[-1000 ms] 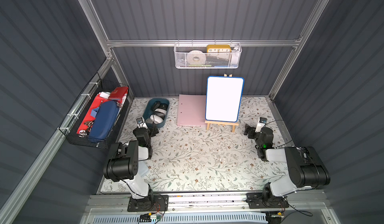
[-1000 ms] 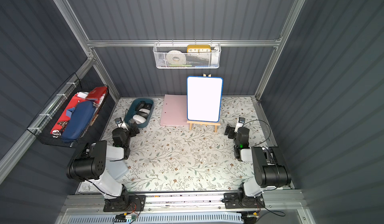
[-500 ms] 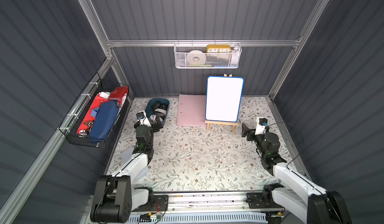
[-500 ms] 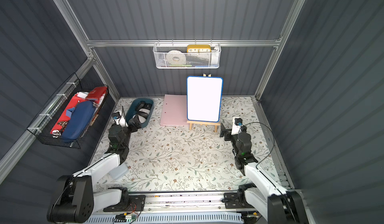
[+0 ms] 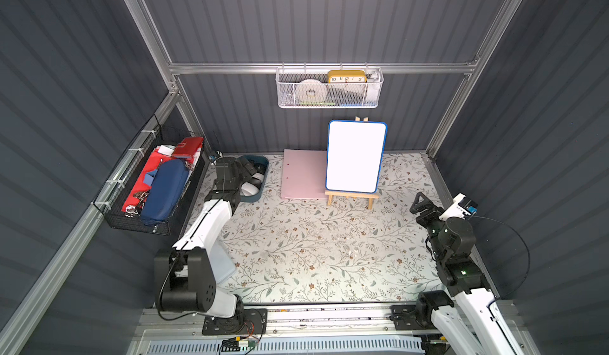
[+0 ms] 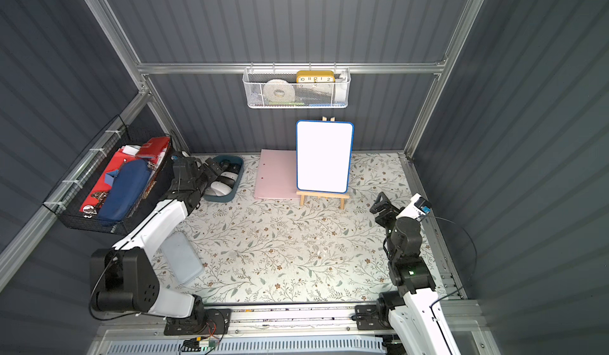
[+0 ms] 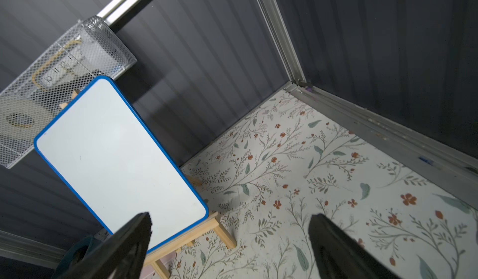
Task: Take out the mouse from the storage box
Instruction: Move the storage box to the center of the board.
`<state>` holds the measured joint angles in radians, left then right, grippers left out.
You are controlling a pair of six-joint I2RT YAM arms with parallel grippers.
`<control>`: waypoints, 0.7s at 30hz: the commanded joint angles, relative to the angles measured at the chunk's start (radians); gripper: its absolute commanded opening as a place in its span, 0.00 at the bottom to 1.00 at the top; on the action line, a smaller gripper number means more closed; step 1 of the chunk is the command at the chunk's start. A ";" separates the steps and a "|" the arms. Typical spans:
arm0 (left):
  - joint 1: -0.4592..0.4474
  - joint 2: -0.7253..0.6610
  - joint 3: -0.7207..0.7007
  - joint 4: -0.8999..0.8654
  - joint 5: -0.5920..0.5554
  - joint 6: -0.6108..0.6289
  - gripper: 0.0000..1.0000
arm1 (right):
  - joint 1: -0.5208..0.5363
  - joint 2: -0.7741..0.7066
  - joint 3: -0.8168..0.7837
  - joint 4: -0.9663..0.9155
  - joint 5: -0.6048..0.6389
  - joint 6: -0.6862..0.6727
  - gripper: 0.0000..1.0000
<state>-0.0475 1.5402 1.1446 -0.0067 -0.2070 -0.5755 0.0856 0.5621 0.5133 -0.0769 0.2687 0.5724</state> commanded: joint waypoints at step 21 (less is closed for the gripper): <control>-0.058 0.460 0.327 -0.375 0.215 0.129 0.99 | 0.004 0.210 0.130 -0.218 -0.193 -0.003 0.99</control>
<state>-0.1043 1.9949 1.4826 -0.3389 0.0067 -0.4767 0.0860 0.7757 0.6254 -0.2703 0.0814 0.5831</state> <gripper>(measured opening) 0.994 0.989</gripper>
